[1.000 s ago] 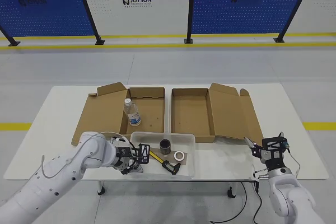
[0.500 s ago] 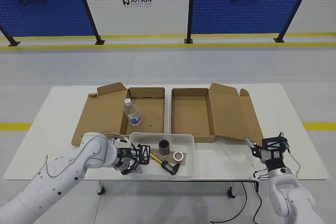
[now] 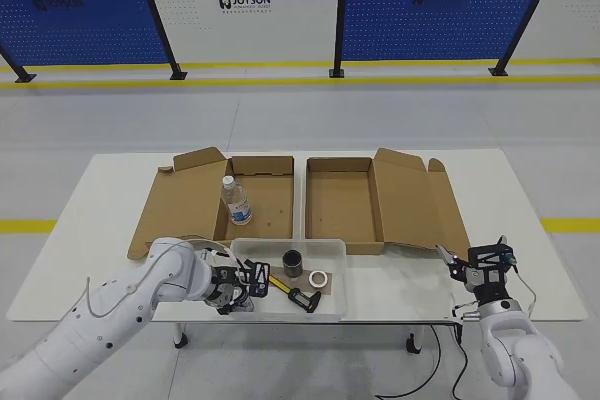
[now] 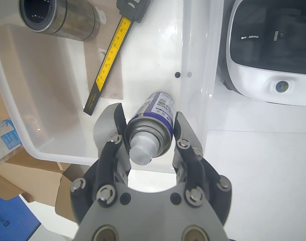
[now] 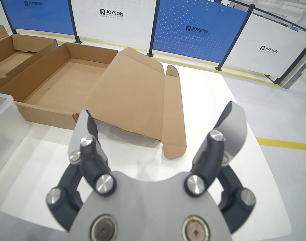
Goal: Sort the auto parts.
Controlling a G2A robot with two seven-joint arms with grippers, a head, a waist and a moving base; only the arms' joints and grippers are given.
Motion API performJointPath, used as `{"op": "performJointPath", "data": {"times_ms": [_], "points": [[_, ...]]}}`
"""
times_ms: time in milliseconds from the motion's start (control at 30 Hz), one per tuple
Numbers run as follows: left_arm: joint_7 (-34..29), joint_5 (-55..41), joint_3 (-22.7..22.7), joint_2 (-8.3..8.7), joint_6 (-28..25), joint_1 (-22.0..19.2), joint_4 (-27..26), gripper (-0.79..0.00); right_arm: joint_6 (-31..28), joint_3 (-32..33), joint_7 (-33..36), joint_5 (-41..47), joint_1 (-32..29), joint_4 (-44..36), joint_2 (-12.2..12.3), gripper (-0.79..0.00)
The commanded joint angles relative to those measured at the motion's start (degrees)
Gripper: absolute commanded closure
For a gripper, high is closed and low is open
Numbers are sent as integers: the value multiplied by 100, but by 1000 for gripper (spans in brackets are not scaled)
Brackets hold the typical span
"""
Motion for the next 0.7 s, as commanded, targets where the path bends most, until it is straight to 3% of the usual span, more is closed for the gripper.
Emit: {"op": "performJointPath", "data": {"times_ms": [0,100,200,233,667], "points": [[-7,-4,6,-7,3,-6,10,-363,0,0,0,0,0,0,0,-785],[-2,-10,18,-18,-6,-17,20,-320,0,0,0,0,0,0,0,-785],[10,4,33,-31,-9,-30,34,-108,0,0,0,0,0,0,0,-785],[24,2,37,-35,-8,-30,36,0,0,0,0,0,0,0,0,-785],[437,290,-37,-80,183,-34,1,0,0,0,0,0,0,0,0,-785]]}}
